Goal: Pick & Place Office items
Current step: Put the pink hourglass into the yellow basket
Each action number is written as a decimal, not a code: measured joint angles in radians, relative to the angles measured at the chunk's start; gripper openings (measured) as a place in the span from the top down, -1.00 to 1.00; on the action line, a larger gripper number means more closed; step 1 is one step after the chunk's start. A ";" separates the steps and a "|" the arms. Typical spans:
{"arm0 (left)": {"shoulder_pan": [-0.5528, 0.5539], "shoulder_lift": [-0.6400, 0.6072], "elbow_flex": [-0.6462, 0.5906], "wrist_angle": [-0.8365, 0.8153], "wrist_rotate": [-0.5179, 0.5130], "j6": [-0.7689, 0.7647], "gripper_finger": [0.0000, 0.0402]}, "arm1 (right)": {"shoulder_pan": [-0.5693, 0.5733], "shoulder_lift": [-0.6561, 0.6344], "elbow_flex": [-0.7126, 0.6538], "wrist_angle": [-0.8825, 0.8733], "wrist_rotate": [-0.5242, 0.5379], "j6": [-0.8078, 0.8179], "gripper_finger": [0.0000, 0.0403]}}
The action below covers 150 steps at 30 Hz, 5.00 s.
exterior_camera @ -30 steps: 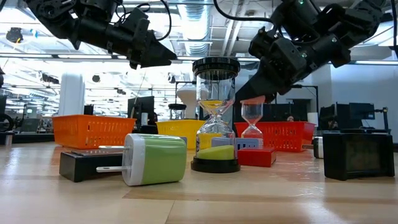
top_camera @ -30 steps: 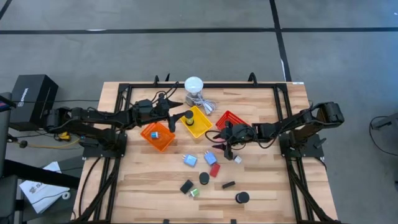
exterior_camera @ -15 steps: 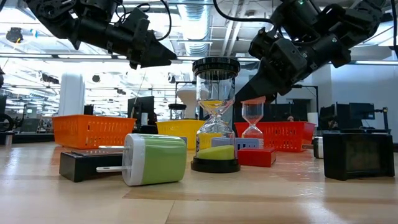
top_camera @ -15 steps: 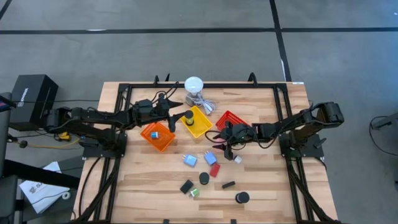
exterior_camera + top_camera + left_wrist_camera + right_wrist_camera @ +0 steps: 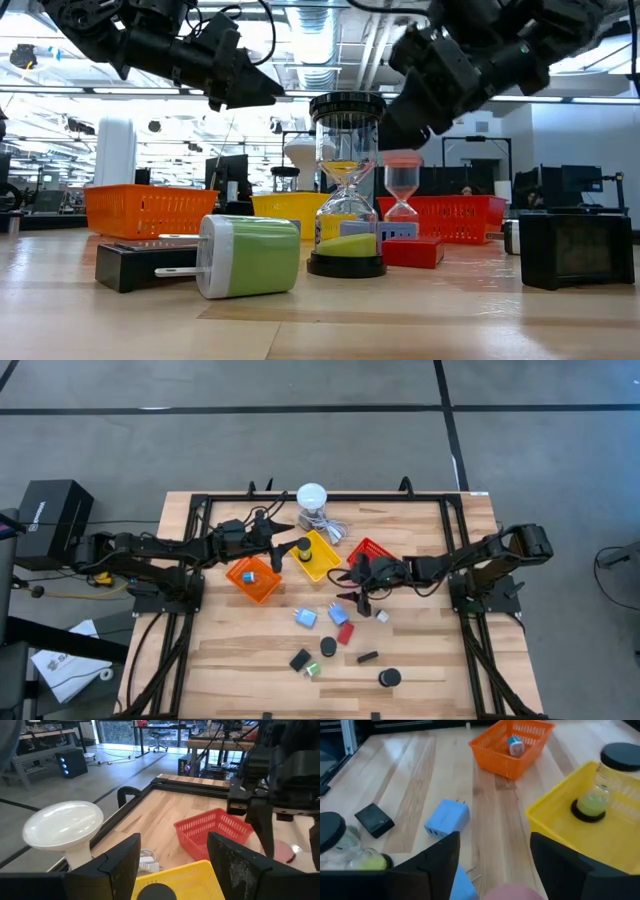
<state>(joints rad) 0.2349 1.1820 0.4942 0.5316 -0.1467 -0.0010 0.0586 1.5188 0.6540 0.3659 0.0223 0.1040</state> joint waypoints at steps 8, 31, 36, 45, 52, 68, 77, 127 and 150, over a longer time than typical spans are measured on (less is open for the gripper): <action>-0.041 0.008 0.000 0.038 0.152 -0.003 -0.11 | 0.004 -0.016 0.158 -0.331 -0.008 -0.009 -0.14; -0.222 0.664 0.443 0.210 0.225 0.049 -0.38 | 0.104 -0.741 -0.146 -0.607 0.221 -0.025 -0.05; -0.222 0.775 0.503 0.211 0.224 0.049 -0.43 | 0.070 -0.807 -0.230 -0.591 0.221 -0.027 -0.05; -0.222 0.867 0.517 0.203 0.223 0.052 -0.42 | 0.001 -0.834 -0.246 -0.588 0.214 -0.026 -0.05; -0.221 0.865 0.518 0.206 0.223 0.053 -0.38 | -0.016 -0.832 -0.246 -0.589 0.214 -0.026 -0.05; -0.207 0.858 0.516 0.184 0.222 0.049 -0.04 | -0.015 -0.832 -0.246 -0.589 0.214 -0.025 -0.05; -0.149 0.667 0.485 0.074 0.191 0.048 0.03 | -0.014 -0.832 -0.246 -0.590 0.211 0.002 -0.05; -0.174 0.448 0.177 0.053 -0.193 -0.118 0.00 | -0.021 -0.832 -0.246 -0.532 0.210 -0.007 -0.05; -0.187 0.448 0.105 0.053 -0.254 -0.162 -0.14 | -0.021 -0.832 -0.246 -0.531 0.210 -0.007 -0.05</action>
<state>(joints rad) 0.0479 1.6299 0.5987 0.5846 -0.4011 -0.1633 0.0380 0.6872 0.4076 -0.1655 0.2325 0.0975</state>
